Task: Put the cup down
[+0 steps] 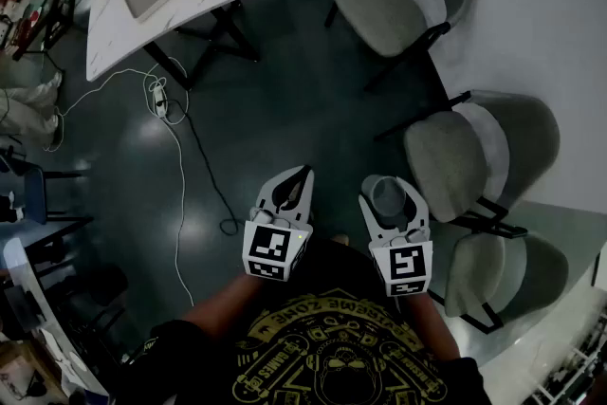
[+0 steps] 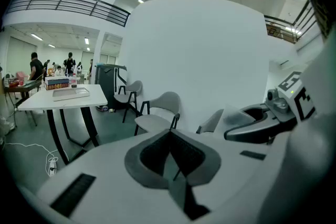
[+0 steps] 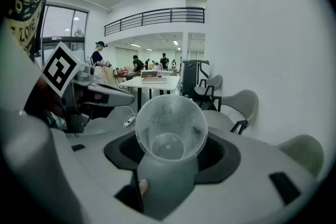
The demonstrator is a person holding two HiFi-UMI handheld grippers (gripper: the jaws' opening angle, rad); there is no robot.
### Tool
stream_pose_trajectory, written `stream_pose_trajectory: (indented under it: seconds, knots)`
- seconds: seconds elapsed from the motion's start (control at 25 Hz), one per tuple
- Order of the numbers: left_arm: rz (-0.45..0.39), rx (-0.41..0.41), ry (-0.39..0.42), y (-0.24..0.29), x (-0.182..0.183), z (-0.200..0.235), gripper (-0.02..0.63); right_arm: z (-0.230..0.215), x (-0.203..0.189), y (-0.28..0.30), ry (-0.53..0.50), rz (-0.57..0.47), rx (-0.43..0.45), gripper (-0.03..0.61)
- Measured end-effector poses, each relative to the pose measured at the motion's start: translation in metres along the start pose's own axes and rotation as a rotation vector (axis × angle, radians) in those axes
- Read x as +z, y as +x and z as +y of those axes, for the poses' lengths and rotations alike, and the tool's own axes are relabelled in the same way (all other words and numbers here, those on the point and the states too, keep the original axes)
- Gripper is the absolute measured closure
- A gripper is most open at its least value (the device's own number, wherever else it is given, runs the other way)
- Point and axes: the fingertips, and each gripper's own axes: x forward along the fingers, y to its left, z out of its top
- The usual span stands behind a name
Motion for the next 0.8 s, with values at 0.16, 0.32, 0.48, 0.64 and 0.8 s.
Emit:
stream_pose_trajectory:
  seconds: [0.16, 0.32, 0.48, 0.64, 0.8]
  knots:
    - [0.0, -0.009, 0.006, 0.01, 0.007, 0.011, 0.603, -0.001, 0.007, 0.013, 0.004, 0.002, -0.001, 0.308]
    - [0.004, -0.029, 0.011, 0.02, 0.012, 0.014, 0.603, -0.006, 0.01, 0.021, 0.008, 0.01, -0.01, 0.308]
    - [0.007, -0.038, 0.007, 0.025, 0.016, 0.02, 0.603, -0.009, 0.016, 0.028, 0.015, 0.015, -0.02, 0.308]
    - [0.006, -0.042, -0.003, 0.028, 0.022, 0.028, 0.603, -0.012, 0.025, 0.034, 0.029, 0.02, -0.033, 0.307]
    - [0.0, -0.047, -0.012, 0.03, 0.026, 0.037, 0.603, -0.011, 0.033, 0.042, 0.022, 0.028, -0.036, 0.307]
